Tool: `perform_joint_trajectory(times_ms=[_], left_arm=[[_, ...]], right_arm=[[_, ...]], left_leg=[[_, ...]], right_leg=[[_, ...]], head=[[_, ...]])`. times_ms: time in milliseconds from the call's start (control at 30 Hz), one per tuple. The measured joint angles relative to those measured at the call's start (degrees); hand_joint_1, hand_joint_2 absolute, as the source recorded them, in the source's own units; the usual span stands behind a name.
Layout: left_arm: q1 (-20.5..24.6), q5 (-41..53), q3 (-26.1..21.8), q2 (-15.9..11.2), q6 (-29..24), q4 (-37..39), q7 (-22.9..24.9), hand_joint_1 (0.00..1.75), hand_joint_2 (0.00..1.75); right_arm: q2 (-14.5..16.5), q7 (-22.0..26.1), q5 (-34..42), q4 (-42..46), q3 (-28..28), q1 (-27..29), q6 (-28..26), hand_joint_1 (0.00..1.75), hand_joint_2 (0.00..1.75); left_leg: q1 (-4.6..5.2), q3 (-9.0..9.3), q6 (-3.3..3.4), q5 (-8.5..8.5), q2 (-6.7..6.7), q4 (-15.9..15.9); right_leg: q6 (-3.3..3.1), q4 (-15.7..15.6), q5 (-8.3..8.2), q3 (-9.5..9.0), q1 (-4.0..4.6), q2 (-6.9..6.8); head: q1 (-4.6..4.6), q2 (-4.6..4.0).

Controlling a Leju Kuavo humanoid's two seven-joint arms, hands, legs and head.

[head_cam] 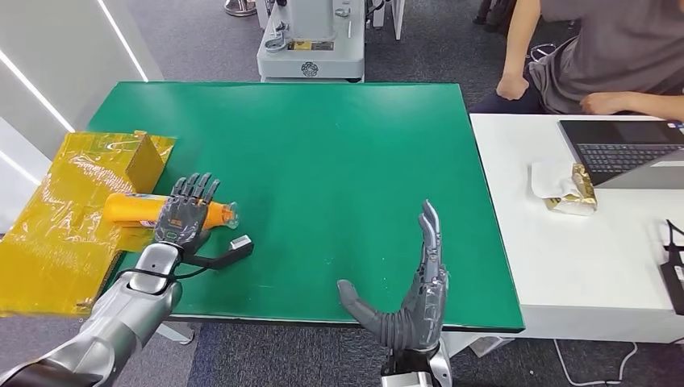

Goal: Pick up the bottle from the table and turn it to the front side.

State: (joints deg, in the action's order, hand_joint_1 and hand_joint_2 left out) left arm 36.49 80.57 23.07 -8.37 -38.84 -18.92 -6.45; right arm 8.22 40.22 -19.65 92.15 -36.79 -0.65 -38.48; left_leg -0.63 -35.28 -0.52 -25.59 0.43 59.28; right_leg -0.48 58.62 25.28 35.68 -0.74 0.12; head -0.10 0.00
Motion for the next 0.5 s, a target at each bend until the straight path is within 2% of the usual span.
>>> perform_joint_trajectory(times_ms=[33,100,167,200,267,333,400,500], left_arm=[[-1.29,0.05,-2.63,0.44,-0.35,-3.38,-3.70,0.00,1.75],[-3.87,-2.22,-10.88,2.56,-0.76,-11.76,-16.29,0.00,1.75],[-5.16,-8.39,-19.93,5.58,-1.11,-18.70,-29.09,0.00,1.75],[-5.47,-11.84,-23.63,6.85,-1.23,-21.45,-32.74,0.00,1.75],[-6.03,-19.81,-28.16,8.60,-1.29,-25.86,-34.49,0.00,1.75],[-7.05,-33.80,-29.02,9.81,-1.31,-30.20,-34.00,0.00,1.75],[-8.26,-48.87,-26.45,10.51,-1.35,-34.94,-33.79,0.00,1.75],[-10.04,-61.92,-19.27,11.22,-1.36,-42.64,-33.81,0.00,1.75]], right_arm=[[-0.01,-0.01,0.57,-0.08,-0.10,-0.06,-0.09,0.00,1.75],[-0.02,-0.01,1.91,-0.40,-0.49,-0.48,-0.31,0.00,1.75],[-0.02,0.00,2.67,-0.77,-1.03,-1.13,-0.47,0.00,1.75],[-0.02,-0.01,2.80,-0.90,-1.24,-1.36,-0.50,0.00,1.75],[-0.02,0.00,2.85,-1.09,-1.44,-1.55,-0.52,0.00,1.75],[-0.02,0.00,2.86,-1.24,-1.52,-1.63,-0.53,0.00,1.75],[-0.03,0.00,2.82,-1.31,-1.60,-1.66,-0.53,0.00,1.75],[-0.21,0.00,2.74,-1.30,-1.75,-1.47,-0.53,0.00,1.75]], left_leg=[[0.01,0.00,0.00,0.00,0.01,0.01],[0.01,-0.05,0.01,0.00,-0.02,0.04],[0.01,-0.07,0.00,-0.03,0.02,0.03],[0.01,-0.05,-0.01,-0.06,0.10,0.03],[0.01,0.02,-0.03,-0.10,0.20,0.03],[-0.01,0.03,-0.02,-0.08,0.11,0.03],[-0.03,0.00,0.00,-0.04,-0.06,0.04],[-0.03,-0.06,0.02,-0.01,-0.22,0.04]], right_leg=[[0.00,-0.01,0.00,0.02,0.00,0.02],[0.01,-0.03,0.01,0.04,-0.01,-0.02],[0.01,-0.02,0.00,0.02,0.00,-0.01],[0.01,-0.02,-0.01,0.01,-0.01,0.07],[0.01,-0.03,-0.02,0.01,-0.01,0.15],[0.01,-0.04,-0.01,0.00,0.00,0.08],[0.02,-0.04,0.01,-0.01,0.02,-0.09],[0.04,-0.04,0.03,-0.06,0.02,-0.26]], head=[[-0.01,0.00],[0.01,0.00],[0.03,0.00],[0.03,0.00],[0.01,0.00],[0.01,0.00],[0.01,0.00],[0.02,0.00]])
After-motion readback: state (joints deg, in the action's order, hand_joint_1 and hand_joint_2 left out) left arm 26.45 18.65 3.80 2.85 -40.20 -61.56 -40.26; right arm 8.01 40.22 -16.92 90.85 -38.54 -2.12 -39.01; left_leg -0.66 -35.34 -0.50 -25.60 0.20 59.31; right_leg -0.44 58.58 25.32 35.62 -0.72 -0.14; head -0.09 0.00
